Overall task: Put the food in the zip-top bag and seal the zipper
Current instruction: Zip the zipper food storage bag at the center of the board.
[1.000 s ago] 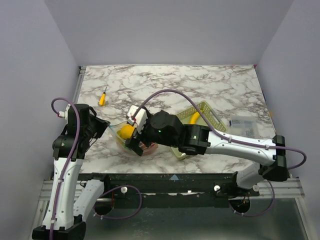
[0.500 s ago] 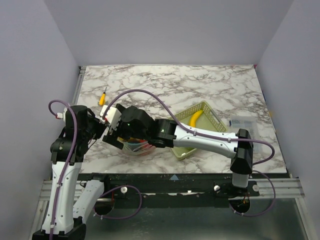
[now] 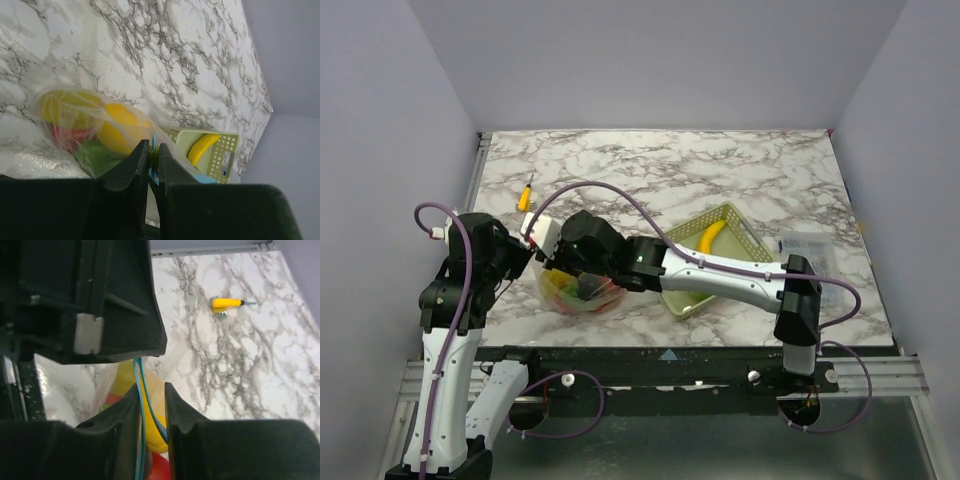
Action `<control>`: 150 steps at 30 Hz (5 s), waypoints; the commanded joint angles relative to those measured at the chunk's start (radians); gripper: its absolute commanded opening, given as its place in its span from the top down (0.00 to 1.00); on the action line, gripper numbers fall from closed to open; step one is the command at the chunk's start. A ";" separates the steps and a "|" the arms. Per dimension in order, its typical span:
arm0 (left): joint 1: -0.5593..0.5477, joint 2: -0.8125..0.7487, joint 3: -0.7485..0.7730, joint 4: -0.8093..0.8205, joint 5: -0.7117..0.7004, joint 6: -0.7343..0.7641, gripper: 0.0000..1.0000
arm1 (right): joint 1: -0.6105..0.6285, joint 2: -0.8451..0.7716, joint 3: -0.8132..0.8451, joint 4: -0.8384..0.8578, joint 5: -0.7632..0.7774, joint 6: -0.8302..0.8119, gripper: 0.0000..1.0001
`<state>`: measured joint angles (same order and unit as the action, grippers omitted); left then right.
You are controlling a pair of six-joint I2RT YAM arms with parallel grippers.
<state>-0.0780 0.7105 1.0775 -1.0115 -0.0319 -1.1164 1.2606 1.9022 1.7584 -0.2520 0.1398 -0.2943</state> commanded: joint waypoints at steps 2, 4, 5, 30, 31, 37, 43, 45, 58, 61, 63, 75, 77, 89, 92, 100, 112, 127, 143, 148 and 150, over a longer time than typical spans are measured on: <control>0.006 -0.017 0.028 0.056 0.025 0.043 1.00 | -0.033 -0.017 -0.037 0.031 -0.046 0.043 0.96; 0.006 -0.031 0.009 0.145 0.079 0.141 0.91 | -0.049 -0.036 -0.070 0.040 -0.076 0.052 0.99; 0.006 -0.040 -0.006 0.193 0.092 0.198 0.76 | -0.062 -0.051 -0.089 0.049 -0.102 0.057 1.00; 0.007 -0.296 -0.558 1.000 0.742 0.904 0.17 | -0.389 -0.224 -0.337 0.206 -0.956 0.144 1.00; 0.007 -0.282 -0.555 0.995 0.762 0.918 0.19 | -0.396 -0.226 -0.349 0.219 -0.965 0.149 1.00; 0.007 -0.259 -0.565 0.987 0.916 0.976 0.32 | -0.413 -0.244 -0.374 0.244 -1.011 0.154 1.00; 0.007 -0.252 -0.555 0.897 0.914 1.023 0.56 | -0.417 -0.276 -0.404 0.298 -1.013 0.164 1.00; 0.007 -0.240 -0.552 0.898 0.918 1.027 0.75 | -0.418 -0.281 -0.407 0.305 -1.017 0.174 1.00; 0.007 -0.238 -0.553 0.955 0.962 0.983 1.00 | -0.397 -0.267 -0.328 0.281 -0.938 0.268 0.44; 0.007 -0.207 -0.535 0.934 0.984 0.984 1.00 | -0.377 -0.250 -0.293 0.259 -0.926 0.250 0.44; 0.007 -0.194 -0.531 0.935 0.988 0.983 1.00 | -0.370 -0.228 -0.261 0.217 -0.931 0.235 0.48; 0.007 -0.202 -0.527 0.942 0.958 0.958 1.00 | -0.342 -0.216 -0.246 0.170 -0.937 0.201 0.64; 0.007 -0.204 -0.527 0.941 0.956 0.955 1.00 | -0.337 -0.214 -0.250 0.161 -0.932 0.189 0.65; 0.007 -0.229 -0.524 0.947 0.932 0.940 1.00 | -0.333 -0.207 -0.248 0.138 -0.922 0.171 0.90; 0.007 -0.228 -0.525 0.948 0.918 0.939 1.00 | -0.333 -0.216 -0.253 0.136 -0.918 0.170 0.99; 0.007 -0.300 -0.544 0.922 0.777 0.918 1.00 | -0.337 -0.276 -0.344 0.150 -0.859 0.129 0.99; 0.009 -0.280 -0.479 0.806 0.899 1.014 1.00 | -0.342 -0.255 -0.290 0.149 -0.902 0.175 0.99; 0.010 -0.330 -0.475 0.831 0.817 0.980 1.00 | -0.407 -0.323 -0.359 0.080 -0.863 0.116 1.00; 0.012 -0.247 -0.437 0.865 1.039 0.942 0.70 | -0.415 -0.283 -0.315 0.095 -0.994 0.187 0.99; 0.011 -0.188 -0.419 0.936 1.095 0.881 0.59 | -0.415 -0.275 -0.307 0.094 -1.000 0.191 0.99; 0.011 -0.172 -0.425 0.983 1.105 0.855 0.57 | -0.414 -0.275 -0.304 0.094 -1.004 0.192 0.99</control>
<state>-0.0727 0.5129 0.6323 -0.1406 0.9859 -0.2016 0.8429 1.6188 1.4158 -0.1352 -0.8253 -0.1188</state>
